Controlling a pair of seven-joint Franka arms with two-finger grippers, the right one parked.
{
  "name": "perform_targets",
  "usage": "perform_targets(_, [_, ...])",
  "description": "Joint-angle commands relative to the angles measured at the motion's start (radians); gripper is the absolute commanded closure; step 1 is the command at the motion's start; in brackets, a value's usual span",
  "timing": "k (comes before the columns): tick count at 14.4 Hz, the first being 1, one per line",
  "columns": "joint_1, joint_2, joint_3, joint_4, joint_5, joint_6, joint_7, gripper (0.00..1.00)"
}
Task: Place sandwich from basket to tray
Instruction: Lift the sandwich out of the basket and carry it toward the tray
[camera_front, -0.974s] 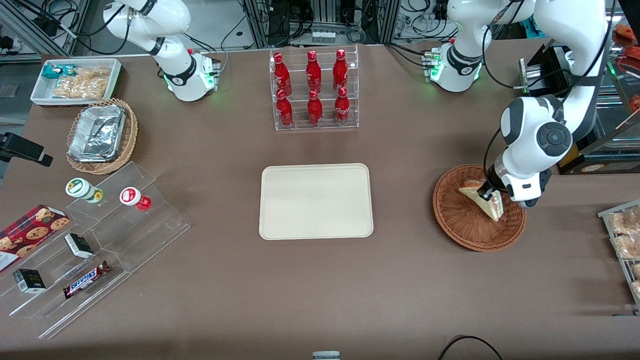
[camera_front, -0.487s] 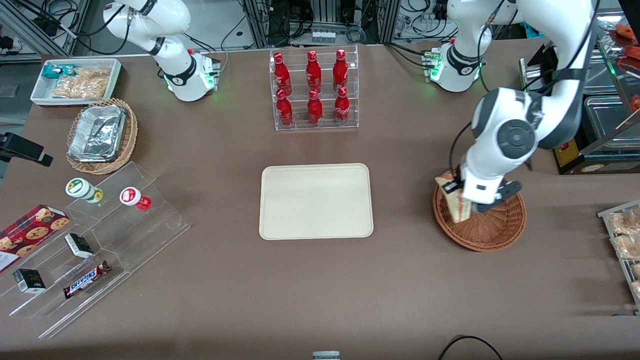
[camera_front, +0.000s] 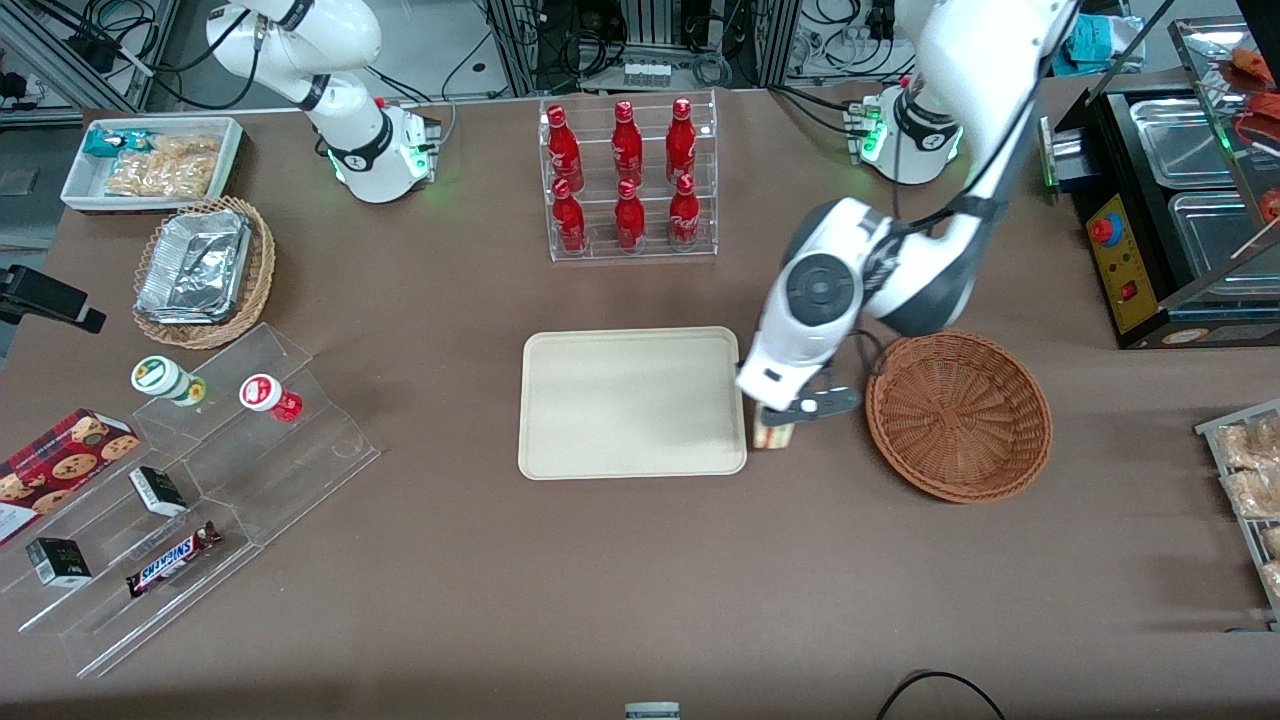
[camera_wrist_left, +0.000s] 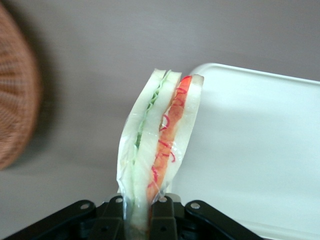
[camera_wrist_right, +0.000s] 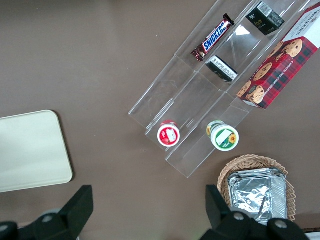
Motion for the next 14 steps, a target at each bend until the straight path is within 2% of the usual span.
perform_targets(1, [-0.085, 0.136, 0.009, 0.18, 0.009, -0.028, -0.08, 0.96])
perform_targets(9, [-0.279, 0.383, 0.018, 0.487, 0.022, -0.04, -0.271, 0.96])
perform_targets(12, [-0.295, 0.415, 0.017, 0.507, 0.089, -0.037, -0.359, 0.95])
perform_targets(14, [-0.31, 0.425, 0.015, 0.507, 0.104, -0.031, -0.375, 0.94])
